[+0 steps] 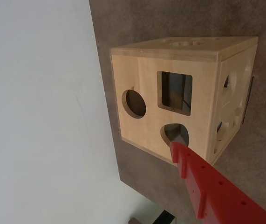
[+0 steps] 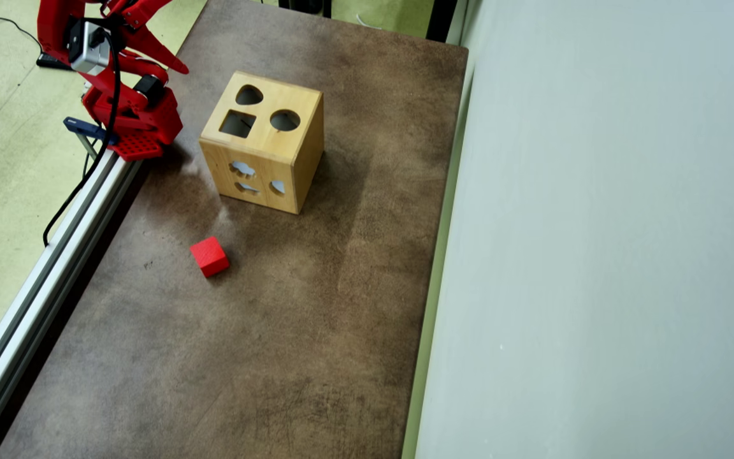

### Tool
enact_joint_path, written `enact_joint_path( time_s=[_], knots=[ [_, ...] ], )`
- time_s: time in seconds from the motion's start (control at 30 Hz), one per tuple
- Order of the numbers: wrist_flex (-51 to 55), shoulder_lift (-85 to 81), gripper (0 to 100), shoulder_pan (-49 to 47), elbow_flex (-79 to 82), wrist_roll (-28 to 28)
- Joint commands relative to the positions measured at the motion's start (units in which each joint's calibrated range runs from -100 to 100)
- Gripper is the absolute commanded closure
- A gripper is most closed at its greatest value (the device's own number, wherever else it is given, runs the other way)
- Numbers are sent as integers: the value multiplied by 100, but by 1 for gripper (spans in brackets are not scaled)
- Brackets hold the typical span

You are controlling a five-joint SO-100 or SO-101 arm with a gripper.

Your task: Pick and place the red cube on the square hole

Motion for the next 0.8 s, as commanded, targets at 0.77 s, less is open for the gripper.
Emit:
enact_joint_path(
  time_s=[0.77],
  knots=[
    [1, -3050, 97, -1244, 275, 20]
  ],
)
